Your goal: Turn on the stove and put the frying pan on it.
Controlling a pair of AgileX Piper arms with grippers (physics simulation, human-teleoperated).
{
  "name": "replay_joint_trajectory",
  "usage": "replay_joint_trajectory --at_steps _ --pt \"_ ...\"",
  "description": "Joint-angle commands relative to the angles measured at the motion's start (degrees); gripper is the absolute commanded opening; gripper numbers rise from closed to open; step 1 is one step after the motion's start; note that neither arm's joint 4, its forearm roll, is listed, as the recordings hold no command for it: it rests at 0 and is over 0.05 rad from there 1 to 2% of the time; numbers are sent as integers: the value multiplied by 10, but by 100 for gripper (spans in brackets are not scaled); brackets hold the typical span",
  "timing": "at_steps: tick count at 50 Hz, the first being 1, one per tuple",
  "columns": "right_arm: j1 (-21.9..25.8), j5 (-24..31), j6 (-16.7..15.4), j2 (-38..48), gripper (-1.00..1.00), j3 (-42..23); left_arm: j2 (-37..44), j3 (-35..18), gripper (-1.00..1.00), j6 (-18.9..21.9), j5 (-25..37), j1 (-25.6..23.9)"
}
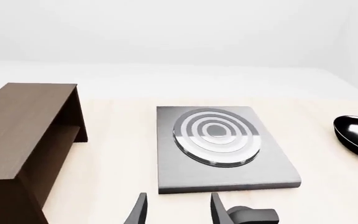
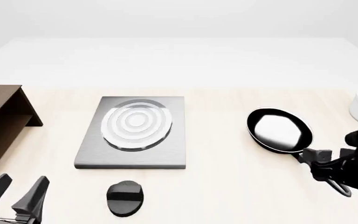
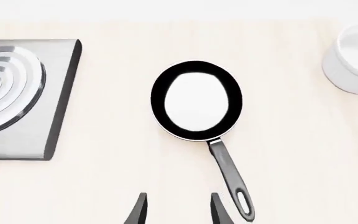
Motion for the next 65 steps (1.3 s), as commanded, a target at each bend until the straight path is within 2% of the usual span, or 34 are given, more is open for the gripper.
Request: replay_joint_trajectory --at_steps 1,3,4,8,9,11,13,17,19,29,32,34,37,38,45,46,53,57,65 --pt "-17 62 -27 72 100 -46 0 0 100 -2 -2 -1" --pt "-24 80 -37 80 100 -59 0 0 100 0 -1 -1" --pt "-42 82 -58 88 100 -63 0 0 100 0 -1 -1" --pt "-55 93 -78 98 100 -70 0 0 100 1 -3 0" --pt "-70 95 -98 107 100 -71 0 0 100 2 -4 0" --pt "-66 105 -92 102 100 -78 0 0 100 3 -4 0" --pt "-82 114 -111 106 100 -84 0 0 100 3 -4 0" --pt "-88 125 -119 109 100 -91 0 0 100 3 -6 0" --pt "-100 130 -137 117 100 -94 0 0 100 3 -6 0" --pt "-113 143 -168 135 100 -110 0 0 100 4 -7 -1" --pt "-123 141 -186 145 100 -112 0 0 100 4 -7 -1" --pt "-140 137 -211 154 100 -111 0 0 100 4 -6 0" --pt "-144 136 -218 158 100 -113 0 0 100 4 -7 -1" --pt "-157 136 -235 157 100 -114 0 0 100 4 -6 -1" --pt "-162 138 -239 156 100 -118 0 0 100 4 -6 -1" --pt "-152 140 -228 157 100 -120 0 0 100 4 -6 -1" --pt "-161 140 -239 169 100 -131 0 0 100 3 -4 -1" --pt "-162 132 -245 188 100 -137 0 0 100 3 -4 -2" --pt "-148 127 -236 231 100 -158 0 0 100 4 -5 -1"
